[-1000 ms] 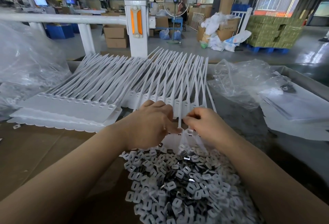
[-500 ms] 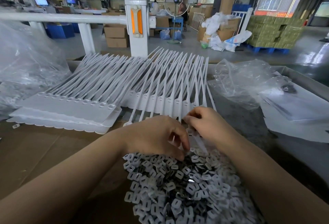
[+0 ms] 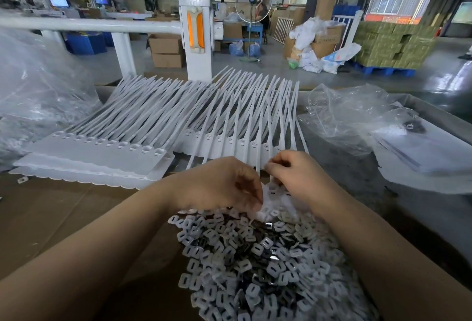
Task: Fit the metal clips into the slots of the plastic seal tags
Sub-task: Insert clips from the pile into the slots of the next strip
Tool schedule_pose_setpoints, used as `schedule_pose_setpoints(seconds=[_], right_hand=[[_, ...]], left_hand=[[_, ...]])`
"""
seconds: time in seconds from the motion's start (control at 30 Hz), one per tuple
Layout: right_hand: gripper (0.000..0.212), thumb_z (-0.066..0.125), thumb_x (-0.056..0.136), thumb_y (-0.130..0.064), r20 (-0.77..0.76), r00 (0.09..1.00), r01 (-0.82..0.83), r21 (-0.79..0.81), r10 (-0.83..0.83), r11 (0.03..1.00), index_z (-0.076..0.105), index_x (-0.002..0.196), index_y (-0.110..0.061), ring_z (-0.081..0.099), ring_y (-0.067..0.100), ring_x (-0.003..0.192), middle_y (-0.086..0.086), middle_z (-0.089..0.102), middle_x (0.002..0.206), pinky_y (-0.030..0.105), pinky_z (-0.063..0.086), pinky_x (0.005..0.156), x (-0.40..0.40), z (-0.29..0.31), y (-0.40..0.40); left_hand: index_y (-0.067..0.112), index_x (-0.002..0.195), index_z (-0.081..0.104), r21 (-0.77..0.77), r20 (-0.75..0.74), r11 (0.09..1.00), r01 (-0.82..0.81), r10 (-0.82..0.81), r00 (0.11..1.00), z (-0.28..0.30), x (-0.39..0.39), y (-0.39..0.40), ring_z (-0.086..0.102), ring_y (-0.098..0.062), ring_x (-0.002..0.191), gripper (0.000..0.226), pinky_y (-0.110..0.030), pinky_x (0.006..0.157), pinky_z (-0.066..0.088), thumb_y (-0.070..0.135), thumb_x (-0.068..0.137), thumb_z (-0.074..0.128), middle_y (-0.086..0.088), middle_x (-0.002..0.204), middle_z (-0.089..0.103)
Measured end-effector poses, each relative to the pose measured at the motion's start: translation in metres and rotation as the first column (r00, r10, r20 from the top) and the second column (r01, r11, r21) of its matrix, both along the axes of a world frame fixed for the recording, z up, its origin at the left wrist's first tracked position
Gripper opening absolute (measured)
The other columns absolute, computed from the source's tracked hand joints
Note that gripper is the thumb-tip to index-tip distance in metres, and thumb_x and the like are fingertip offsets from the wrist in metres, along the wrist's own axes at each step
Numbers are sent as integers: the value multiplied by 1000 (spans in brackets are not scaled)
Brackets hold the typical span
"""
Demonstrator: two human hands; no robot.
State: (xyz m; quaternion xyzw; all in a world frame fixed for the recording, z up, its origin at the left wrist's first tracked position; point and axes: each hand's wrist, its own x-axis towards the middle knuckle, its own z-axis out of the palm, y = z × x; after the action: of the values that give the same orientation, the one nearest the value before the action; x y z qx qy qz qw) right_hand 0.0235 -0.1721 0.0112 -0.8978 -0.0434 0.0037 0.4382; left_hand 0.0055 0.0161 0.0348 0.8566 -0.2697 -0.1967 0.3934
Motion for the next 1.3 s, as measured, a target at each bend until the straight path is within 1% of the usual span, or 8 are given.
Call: schedule_pose_setpoints(seconds=[0.13, 0.27, 0.4, 0.67, 1.03, 1.13, 1.23, 1.3], right_hand=[[8, 62, 94, -32, 52, 999, 1, 27, -2, 1000, 67, 88, -29, 65, 8, 69, -7, 68, 74, 29, 48, 65, 1, 0, 0], [6, 69, 89, -26, 113, 993, -38, 156, 20, 987, 68, 84, -26, 57, 3, 59, -10, 64, 68, 19, 47, 54, 0, 2, 1], [5, 73, 87, -20, 186, 976, -151, 198, 114, 968, 73, 83, -25, 57, -4, 60, -13, 67, 69, 10, 45, 56, -4, 6, 3], [5, 72, 88, -19, 192, 970, -190, 232, 147, 954, 75, 86, -23, 63, -2, 67, -10, 72, 78, 9, 46, 59, -6, 9, 2], [9, 68, 90, -18, 144, 977, -181, 185, 156, 966, 72, 83, -22, 55, -4, 54, -12, 66, 65, 10, 42, 52, -7, 10, 4], [10, 65, 92, -19, 102, 985, -151, 146, 137, 978, 70, 84, -22, 52, -6, 48, -15, 62, 60, 8, 38, 47, -6, 9, 3], [12, 64, 93, -22, 66, 990, -131, 62, 127, 989, 70, 83, -24, 52, -7, 47, -20, 61, 56, 11, 38, 49, -5, 8, 2], [13, 63, 92, -26, 41, 993, -110, -21, 111, 994, 71, 81, -25, 50, -6, 47, -18, 62, 56, 20, 41, 56, -3, 6, 0]], left_hand=[[19, 85, 72, -109, -80, 983, -149, 141, 987, 0, 5, 3, 64, -5, 66, 5, -14, 61, 51, 14, 85, 74, 1, 76, 73], [12, 89, 71, -290, -245, 887, -359, 294, 924, 1, 11, 8, 65, -7, 67, 10, -17, 62, 51, 11, 80, 77, -1, 77, 74], [9, 90, 71, -384, -334, 795, -471, 356, 873, 1, 12, 9, 68, -11, 68, 12, -18, 60, 53, 10, 79, 75, -6, 81, 75], [5, 95, 69, -440, -341, 753, -489, 364, 867, 1, 12, 7, 72, -14, 70, 9, -18, 60, 54, 1, 87, 68, -13, 87, 76], [8, 92, 70, -404, -169, 821, -404, 367, 915, -2, 11, 2, 72, -11, 70, 11, -18, 65, 57, -1, 86, 70, -7, 80, 76], [15, 96, 67, -303, 8, 879, -368, 388, 921, -6, 11, 3, 68, -8, 73, 12, -19, 68, 55, 8, 87, 71, -3, 83, 75], [34, 102, 63, 38, 277, 951, -307, 285, 918, -13, 13, 6, 62, -7, 92, 16, -30, 86, 53, 33, 88, 70, 11, 96, 67], [46, 112, 56, 277, 377, 923, -268, 152, 914, -18, 13, 8, 49, -8, 106, 26, -35, 98, 40, 51, 87, 62, 16, 110, 55]])
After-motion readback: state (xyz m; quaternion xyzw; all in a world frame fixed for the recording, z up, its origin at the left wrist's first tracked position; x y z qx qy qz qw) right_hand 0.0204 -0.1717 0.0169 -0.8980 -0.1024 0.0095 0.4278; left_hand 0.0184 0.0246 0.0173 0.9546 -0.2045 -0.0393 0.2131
